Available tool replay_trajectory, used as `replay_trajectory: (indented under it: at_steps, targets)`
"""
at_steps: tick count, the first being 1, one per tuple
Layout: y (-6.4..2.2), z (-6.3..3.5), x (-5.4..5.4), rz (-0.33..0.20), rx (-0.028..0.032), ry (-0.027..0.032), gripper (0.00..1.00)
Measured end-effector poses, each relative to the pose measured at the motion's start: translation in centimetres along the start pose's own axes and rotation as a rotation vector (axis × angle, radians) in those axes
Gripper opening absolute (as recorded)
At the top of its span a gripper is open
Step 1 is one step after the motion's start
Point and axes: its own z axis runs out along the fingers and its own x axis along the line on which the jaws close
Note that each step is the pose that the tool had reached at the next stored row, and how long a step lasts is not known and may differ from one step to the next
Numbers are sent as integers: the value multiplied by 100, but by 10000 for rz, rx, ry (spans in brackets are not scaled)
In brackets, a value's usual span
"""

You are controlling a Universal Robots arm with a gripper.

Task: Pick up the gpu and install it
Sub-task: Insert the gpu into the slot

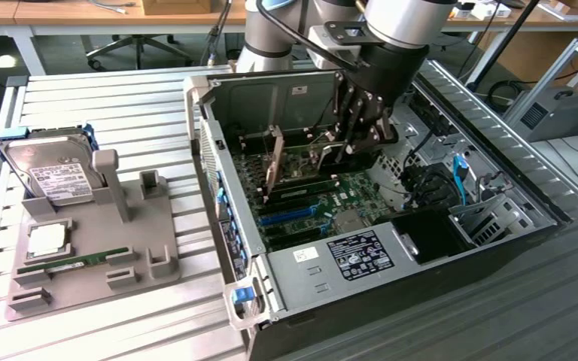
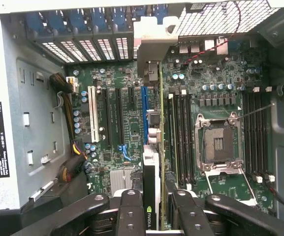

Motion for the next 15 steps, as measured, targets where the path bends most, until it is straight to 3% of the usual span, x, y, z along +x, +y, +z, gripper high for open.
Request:
replay_trajectory:
  at_steps: [9,15]
  targets:
    - [-3,114,4,-2,-10,2,27]
    - [-2,116,4,-27,-11,1,27]
